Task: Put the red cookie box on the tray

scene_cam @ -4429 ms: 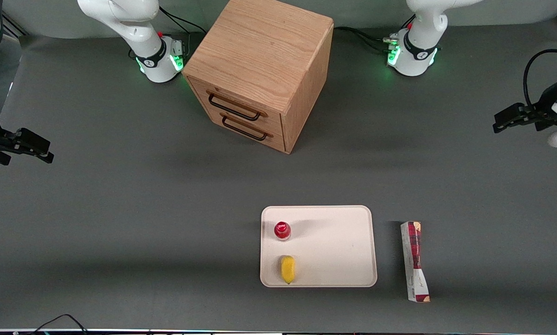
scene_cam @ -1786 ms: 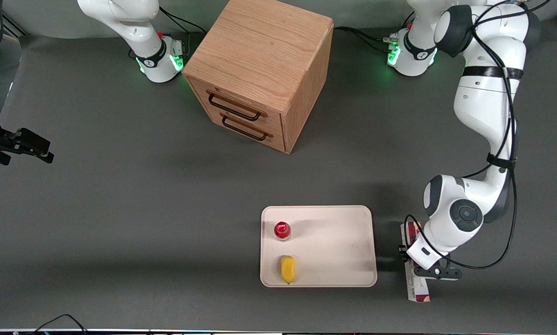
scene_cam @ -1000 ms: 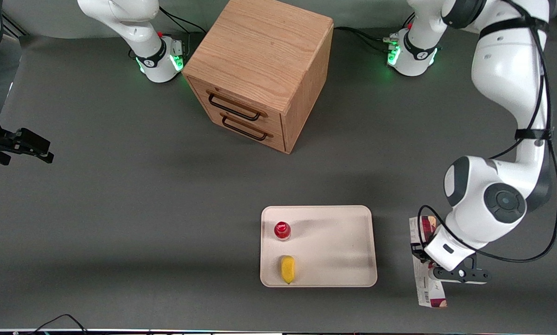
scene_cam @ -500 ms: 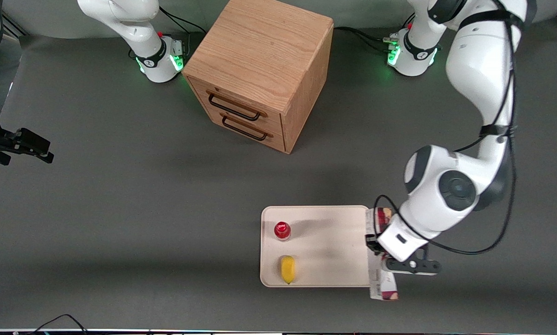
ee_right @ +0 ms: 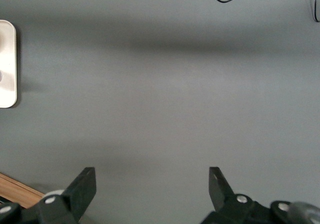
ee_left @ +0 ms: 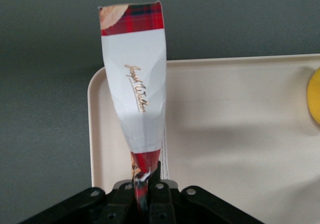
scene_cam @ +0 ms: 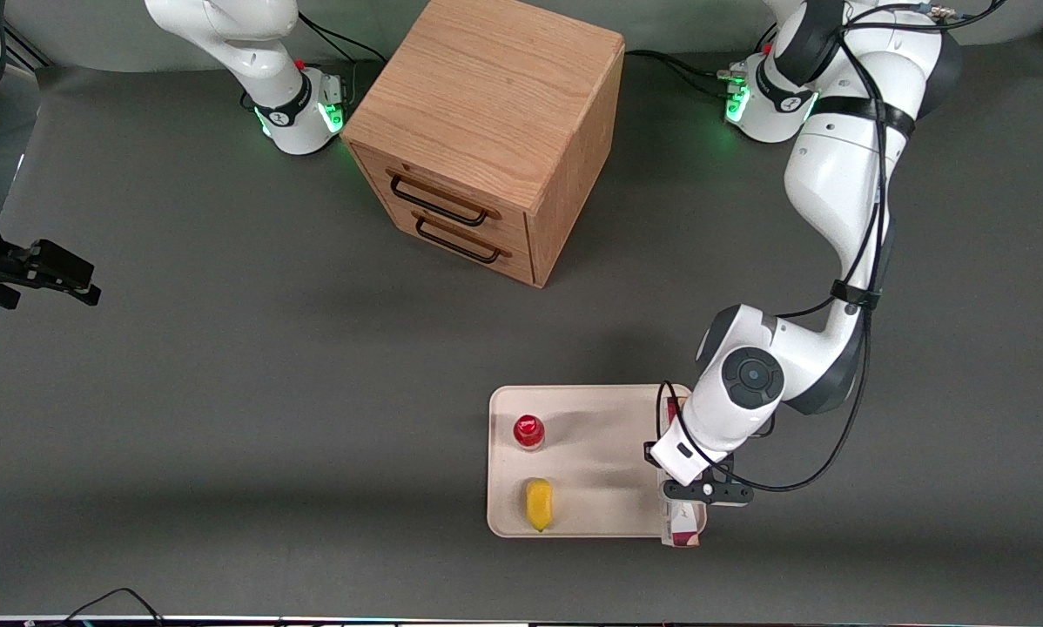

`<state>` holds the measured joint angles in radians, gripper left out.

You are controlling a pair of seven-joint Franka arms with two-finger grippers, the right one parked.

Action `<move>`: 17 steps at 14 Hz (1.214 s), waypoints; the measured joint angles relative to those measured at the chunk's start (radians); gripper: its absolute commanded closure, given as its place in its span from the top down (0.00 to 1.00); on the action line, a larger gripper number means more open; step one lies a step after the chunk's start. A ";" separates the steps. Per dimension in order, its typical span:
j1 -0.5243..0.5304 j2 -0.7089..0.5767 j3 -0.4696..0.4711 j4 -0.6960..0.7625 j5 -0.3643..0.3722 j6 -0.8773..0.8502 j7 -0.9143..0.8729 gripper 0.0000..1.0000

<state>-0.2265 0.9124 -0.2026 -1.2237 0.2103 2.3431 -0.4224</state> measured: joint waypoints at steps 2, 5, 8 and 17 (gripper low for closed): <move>0.001 0.001 0.002 -0.001 0.000 0.000 -0.006 0.00; 0.002 0.003 0.005 -0.014 0.000 0.009 -0.010 0.00; 0.003 0.003 0.015 -0.037 0.000 0.033 -0.011 0.06; 0.019 -0.042 0.020 -0.071 -0.008 0.098 -0.017 1.00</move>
<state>-0.2070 0.8702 -0.1830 -1.2950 0.2027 2.4413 -0.4396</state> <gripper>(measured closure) 0.260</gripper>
